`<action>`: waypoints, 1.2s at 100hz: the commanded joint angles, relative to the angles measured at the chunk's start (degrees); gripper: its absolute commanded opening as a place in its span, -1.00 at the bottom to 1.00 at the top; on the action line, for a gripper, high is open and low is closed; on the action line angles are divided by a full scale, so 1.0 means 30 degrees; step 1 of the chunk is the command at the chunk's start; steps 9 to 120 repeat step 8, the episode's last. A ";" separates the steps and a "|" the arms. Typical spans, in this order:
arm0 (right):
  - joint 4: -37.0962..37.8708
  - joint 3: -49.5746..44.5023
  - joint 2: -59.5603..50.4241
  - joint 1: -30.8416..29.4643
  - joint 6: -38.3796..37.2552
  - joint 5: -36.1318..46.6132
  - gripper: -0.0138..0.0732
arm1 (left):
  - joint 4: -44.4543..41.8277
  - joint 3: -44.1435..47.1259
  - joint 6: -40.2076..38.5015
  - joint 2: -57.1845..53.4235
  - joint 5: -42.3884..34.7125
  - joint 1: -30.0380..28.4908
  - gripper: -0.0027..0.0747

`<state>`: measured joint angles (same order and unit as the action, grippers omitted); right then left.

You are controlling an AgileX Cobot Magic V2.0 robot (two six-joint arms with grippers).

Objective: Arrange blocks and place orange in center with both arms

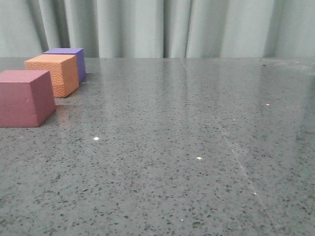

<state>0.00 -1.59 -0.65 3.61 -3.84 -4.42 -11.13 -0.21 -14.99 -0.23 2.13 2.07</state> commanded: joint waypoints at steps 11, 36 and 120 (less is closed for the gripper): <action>0.0000 0.0259 -0.0386 -0.0077 0.0137 0.1737 -0.84 | 0.0135 0.0999 -0.0006 -0.0635 -0.1349 -0.0019 -0.96; 0.0000 0.0259 -0.0386 -0.0077 0.0137 0.1737 -0.84 | 0.0135 0.0999 -0.0006 -0.0635 -0.1349 -0.0019 -0.96; 0.0000 0.0259 -0.0386 -0.0077 0.0137 0.1737 -0.84 | 0.0135 0.0999 -0.0006 -0.0635 -0.1349 -0.0019 -0.96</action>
